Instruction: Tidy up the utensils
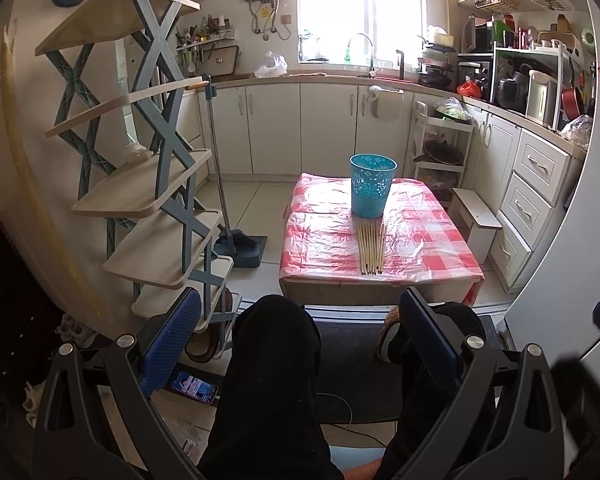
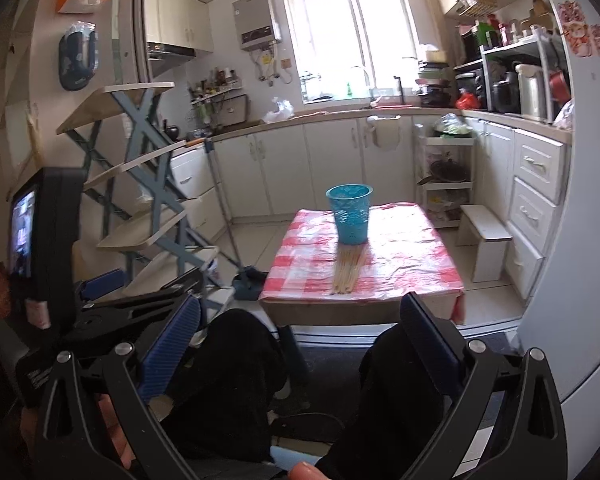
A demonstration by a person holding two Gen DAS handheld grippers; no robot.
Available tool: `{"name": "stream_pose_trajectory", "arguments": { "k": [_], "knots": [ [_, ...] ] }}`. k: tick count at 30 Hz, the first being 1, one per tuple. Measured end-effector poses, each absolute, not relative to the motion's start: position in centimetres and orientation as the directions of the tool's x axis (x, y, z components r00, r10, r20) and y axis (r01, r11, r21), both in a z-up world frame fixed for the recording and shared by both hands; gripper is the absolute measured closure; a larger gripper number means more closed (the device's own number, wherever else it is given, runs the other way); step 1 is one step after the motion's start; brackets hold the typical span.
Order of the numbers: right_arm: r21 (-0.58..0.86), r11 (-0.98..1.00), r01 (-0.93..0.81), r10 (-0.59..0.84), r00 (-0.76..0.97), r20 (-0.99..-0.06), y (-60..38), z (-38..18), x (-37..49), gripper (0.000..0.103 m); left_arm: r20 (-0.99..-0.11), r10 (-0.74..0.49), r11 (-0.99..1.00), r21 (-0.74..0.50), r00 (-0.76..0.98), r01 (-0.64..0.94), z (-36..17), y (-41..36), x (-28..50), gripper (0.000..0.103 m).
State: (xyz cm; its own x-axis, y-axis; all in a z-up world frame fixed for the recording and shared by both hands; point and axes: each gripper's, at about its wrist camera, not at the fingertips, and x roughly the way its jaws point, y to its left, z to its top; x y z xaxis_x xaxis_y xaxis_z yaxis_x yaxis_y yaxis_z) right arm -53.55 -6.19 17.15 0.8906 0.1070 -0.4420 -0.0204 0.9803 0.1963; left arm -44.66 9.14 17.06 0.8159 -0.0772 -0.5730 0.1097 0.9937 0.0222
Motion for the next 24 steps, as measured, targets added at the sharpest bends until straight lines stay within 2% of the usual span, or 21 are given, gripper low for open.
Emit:
{"name": "stream_pose_trajectory", "arguments": {
  "k": [5, 8, 10, 13, 20, 23, 24],
  "knots": [
    [0.217, 0.972, -0.092, 0.182, 0.878, -0.442, -6.6, 16.9, -52.3, 0.007, -0.560, -0.099, 0.992, 0.011, 0.823, 0.127, 16.9, 8.7, -43.2, 0.008],
    [0.242, 0.964, -0.106, 0.211, 0.863, -0.460, -7.3, 16.0, -49.9, 0.007, -0.585, -0.093, 0.991, 0.021, 0.806, 0.130, 15.8, 8.3, -40.9, 0.008],
    [0.239, 0.969, -0.062, 0.169, 0.872, -0.459, -8.1, 15.1, -47.9, 0.007, -0.608, -0.095, 0.990, 0.024, 0.789, 0.137, 15.0, 8.2, -39.1, 0.008],
    [0.162, 0.987, -0.005, 0.082, 0.879, -0.469, -8.8, 13.6, -44.1, 0.007, -0.665, -0.167, 0.980, -0.031, 0.728, 0.197, 12.9, 7.8, -34.7, 0.008],
    [0.164, 0.982, 0.092, 0.019, 0.817, -0.577, -13.3, 8.3, -33.2, 0.007, -0.720, -0.134, 0.986, -0.029, 0.680, 0.164, 9.1, 6.2, -25.8, 0.008],
    [0.173, 0.977, 0.122, 0.014, 0.777, -0.629, -15.2, 5.7, -28.2, 0.018, -0.726, -0.139, 0.987, -0.046, 0.674, 0.154, 7.8, 5.2, -22.2, 0.008],
    [0.184, 0.975, 0.126, 0.024, 0.764, -0.645, -15.8, 4.9, -27.0, 0.027, -0.729, -0.138, 0.987, -0.049, 0.670, 0.150, 7.3, 4.6, -20.9, 0.008]
  ]
}}
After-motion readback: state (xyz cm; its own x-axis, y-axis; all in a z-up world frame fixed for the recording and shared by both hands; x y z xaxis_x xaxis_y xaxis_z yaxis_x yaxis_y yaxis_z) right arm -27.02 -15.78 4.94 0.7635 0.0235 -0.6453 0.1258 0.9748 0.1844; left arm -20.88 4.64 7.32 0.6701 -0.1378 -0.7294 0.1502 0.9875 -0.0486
